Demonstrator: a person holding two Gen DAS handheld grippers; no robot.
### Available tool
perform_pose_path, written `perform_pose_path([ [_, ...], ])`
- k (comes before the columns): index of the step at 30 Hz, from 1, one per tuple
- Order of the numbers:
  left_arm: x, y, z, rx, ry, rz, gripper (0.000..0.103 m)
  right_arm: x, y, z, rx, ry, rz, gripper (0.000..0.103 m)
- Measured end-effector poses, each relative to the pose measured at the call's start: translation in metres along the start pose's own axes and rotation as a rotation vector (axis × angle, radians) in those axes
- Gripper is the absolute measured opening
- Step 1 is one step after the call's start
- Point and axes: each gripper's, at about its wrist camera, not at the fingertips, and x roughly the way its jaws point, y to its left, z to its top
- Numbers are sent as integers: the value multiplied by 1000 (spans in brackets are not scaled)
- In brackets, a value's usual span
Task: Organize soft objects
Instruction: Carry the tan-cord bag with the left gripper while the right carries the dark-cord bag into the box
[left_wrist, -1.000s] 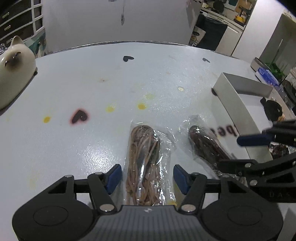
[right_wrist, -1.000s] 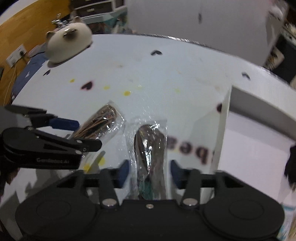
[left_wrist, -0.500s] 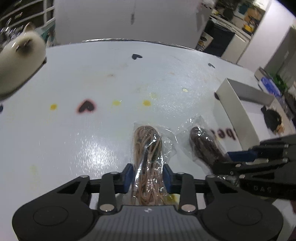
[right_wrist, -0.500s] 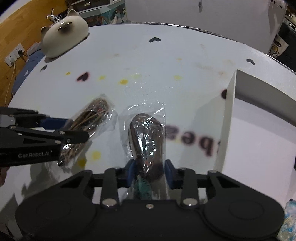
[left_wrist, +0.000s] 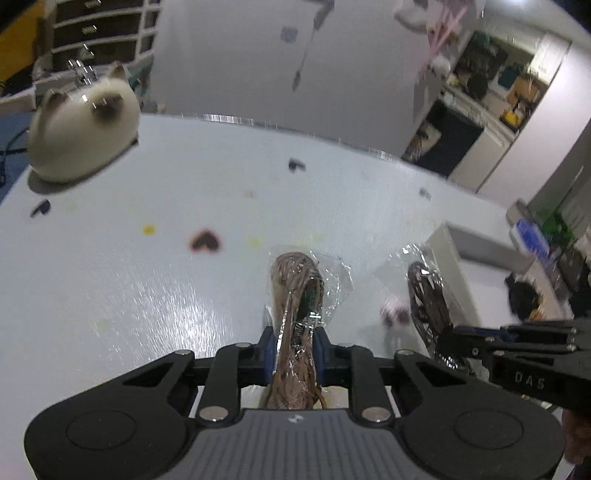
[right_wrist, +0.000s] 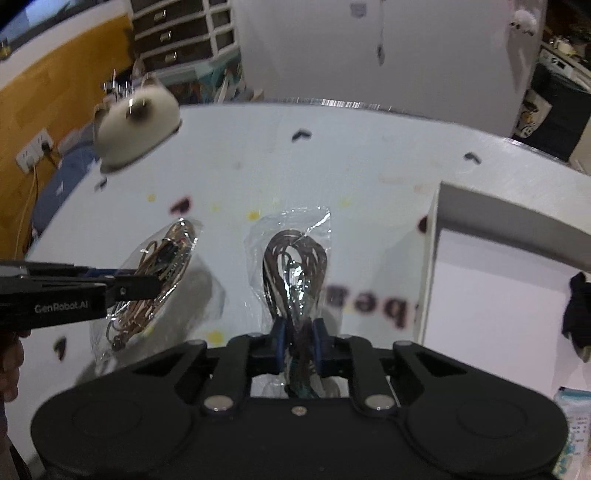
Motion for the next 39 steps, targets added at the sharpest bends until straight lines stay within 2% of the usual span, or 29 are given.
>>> perform_pose_path([
  [8,-43,-19,14,-16,-133,3,22,-47,-5,5,59,-133,1,15],
  [14,-62,-45,23,-4,-194,-25,22,-85,-18,10,109,-232,13,15],
  [18,-65,-67,28,-12,-217,-49,22,-100,-33,11,138,-261,18,15],
  [30,-39,-149,38,7,-223,-76,22,-125,-123,1,226,-283,-16,15],
  [39,4,-203,44,7,-156,-120,22,-122,-190,-6,292,-270,-38,16],
])
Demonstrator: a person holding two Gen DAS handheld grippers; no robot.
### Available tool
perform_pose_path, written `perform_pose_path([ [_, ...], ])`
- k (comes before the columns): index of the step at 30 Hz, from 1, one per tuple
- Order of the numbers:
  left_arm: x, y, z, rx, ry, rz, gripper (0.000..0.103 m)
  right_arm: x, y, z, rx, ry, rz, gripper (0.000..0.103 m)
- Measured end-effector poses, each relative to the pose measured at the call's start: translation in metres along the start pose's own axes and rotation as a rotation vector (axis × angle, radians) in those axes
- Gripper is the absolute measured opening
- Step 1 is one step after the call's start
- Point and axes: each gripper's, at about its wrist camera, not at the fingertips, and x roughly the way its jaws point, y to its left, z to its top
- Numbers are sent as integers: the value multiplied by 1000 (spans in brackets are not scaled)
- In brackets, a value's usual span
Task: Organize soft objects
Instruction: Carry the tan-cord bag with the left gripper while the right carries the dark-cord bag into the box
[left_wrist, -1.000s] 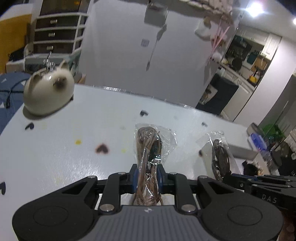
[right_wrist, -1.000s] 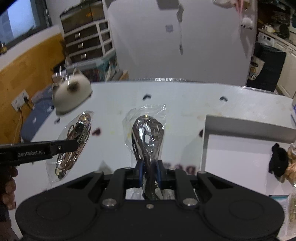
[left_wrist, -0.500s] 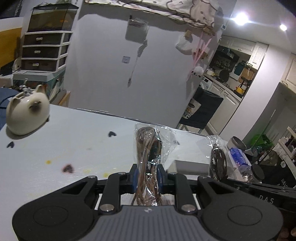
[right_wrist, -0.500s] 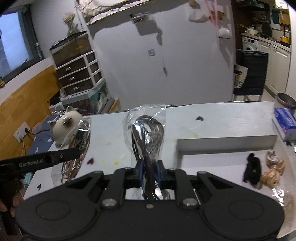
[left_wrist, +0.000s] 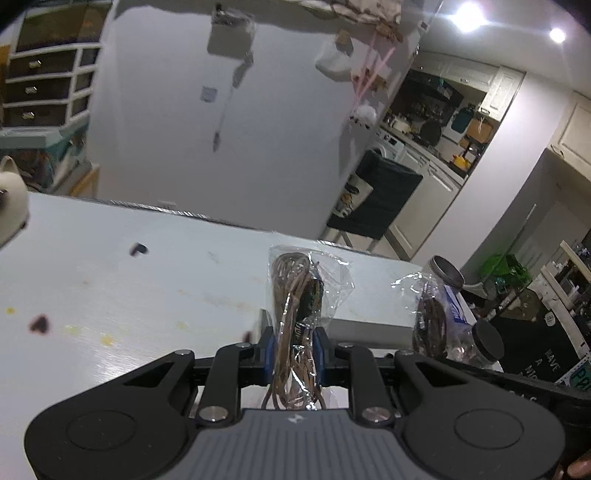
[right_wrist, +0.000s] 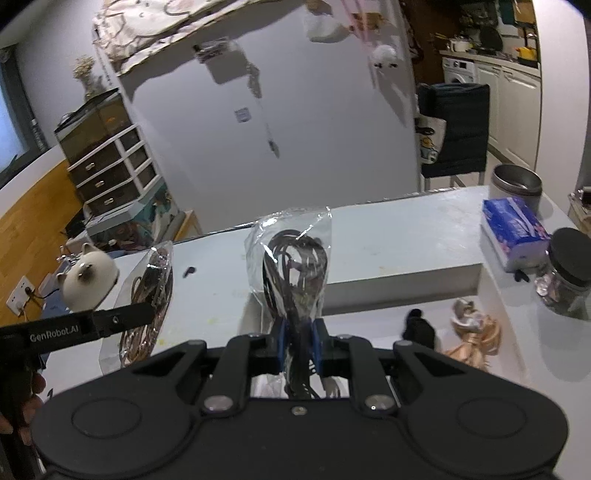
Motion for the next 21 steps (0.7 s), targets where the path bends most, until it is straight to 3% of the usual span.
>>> perform_pose_path([
  [14,93,-21,-28,-97,225,-42,22,42,-47,-5,76,108,-25,16],
  [21,133,-19,-34,-100,268,23,22,59,-56,-8,101,148,-37,16],
])
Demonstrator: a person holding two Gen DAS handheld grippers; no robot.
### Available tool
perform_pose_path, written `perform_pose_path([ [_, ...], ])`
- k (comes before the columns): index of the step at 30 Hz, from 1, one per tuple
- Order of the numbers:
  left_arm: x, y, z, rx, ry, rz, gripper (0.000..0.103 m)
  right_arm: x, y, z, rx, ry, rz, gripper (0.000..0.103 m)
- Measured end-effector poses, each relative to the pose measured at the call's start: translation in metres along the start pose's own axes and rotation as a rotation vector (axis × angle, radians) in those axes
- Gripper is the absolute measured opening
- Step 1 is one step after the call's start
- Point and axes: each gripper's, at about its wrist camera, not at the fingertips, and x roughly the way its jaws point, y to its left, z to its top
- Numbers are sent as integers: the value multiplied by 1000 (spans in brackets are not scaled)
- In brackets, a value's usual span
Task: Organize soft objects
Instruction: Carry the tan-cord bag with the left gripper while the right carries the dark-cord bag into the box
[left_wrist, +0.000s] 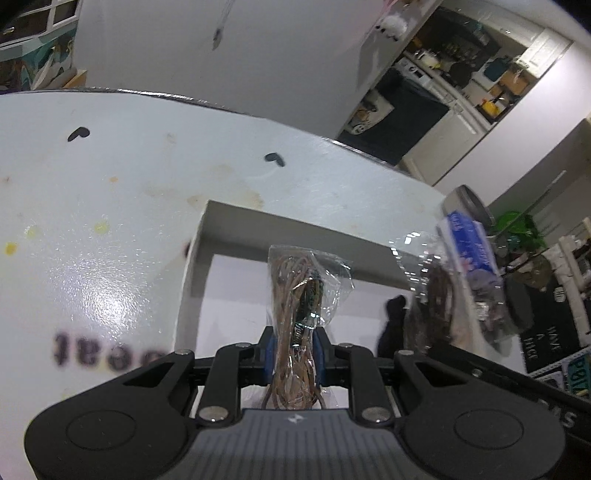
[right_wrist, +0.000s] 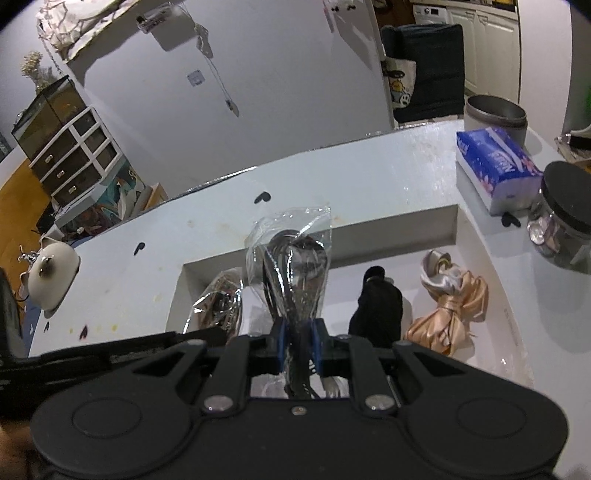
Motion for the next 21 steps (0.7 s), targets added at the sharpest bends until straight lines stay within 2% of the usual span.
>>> perform_pose_path([
  [10,12,17,8,-37,-6,66,24,29,7,5,26,52,5,16],
  [15,5,20,7,-33,-16,62,44,43,9,6,39,79,2,16],
  [16,1,20,7,-30,-21,57,45,45,10,6,38,83,0,16],
  [20,-12,20,6,-16,-51,31,42,51,10,7,38,89,-7,17],
  [21,-14,20,6,-14,-57,28,34,53,10,7,43,93,-9,20],
])
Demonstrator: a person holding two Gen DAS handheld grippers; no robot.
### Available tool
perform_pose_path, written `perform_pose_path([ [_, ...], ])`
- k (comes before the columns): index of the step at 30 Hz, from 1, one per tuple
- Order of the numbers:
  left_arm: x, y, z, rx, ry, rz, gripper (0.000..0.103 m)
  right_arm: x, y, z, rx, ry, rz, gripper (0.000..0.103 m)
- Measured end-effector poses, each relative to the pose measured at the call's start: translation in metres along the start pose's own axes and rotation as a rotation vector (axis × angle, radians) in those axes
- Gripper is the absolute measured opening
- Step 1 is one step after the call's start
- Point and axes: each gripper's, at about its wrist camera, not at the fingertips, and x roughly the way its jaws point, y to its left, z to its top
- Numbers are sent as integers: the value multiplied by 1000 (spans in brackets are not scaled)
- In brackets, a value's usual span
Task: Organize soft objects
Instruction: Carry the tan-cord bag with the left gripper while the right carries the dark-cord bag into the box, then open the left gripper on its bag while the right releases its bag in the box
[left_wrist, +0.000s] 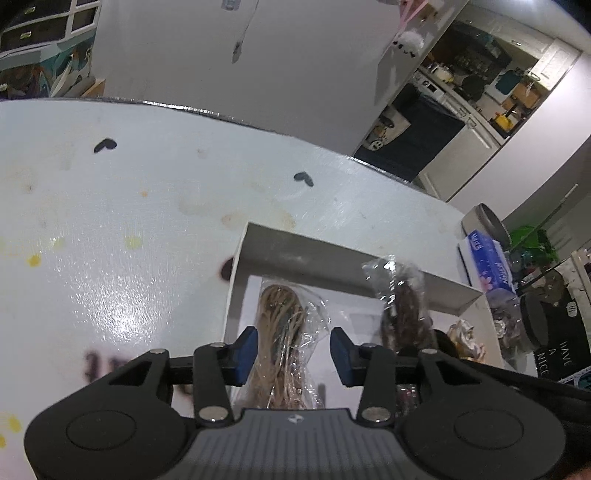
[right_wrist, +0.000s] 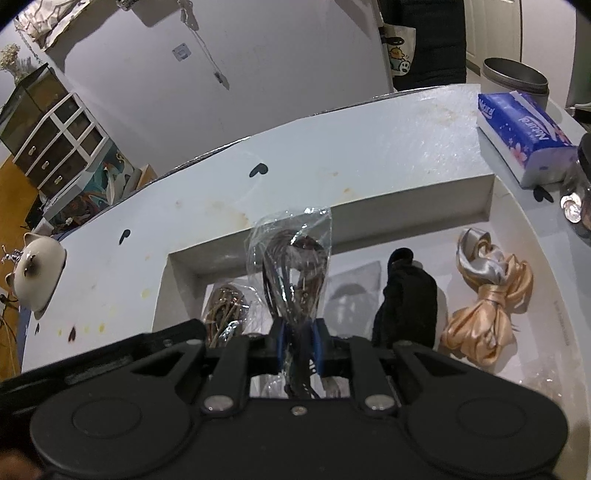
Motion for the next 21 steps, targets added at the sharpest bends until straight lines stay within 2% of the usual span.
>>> perform_pose_path([
  [2,-3,-1,1,4,-2,-13,18,2,-1,1,15,6,-16,28],
  [3,-4,-1,1,6,1,-20,15,2,-2,1,20,6,-22,37],
  [5,-3,-2,1,16,7,-28,12,-1,-1,2,13,-5,-21,43],
  [7,1,-3,0,22,21,-22,11,-6,0,2,-3,-23,-14,40],
  [9,7,-2,-3,23,42,-13,10,-7,1,3,-20,-36,-13,26],
  [12,18,0,-8,34,77,5,10,0,2,4,-50,-19,-24,16],
  [15,26,3,-13,55,91,21,10,14,2,1,-84,15,-49,10],
  [21,20,-1,-9,69,83,6,13,27,-2,-6,-114,46,-68,10],
])
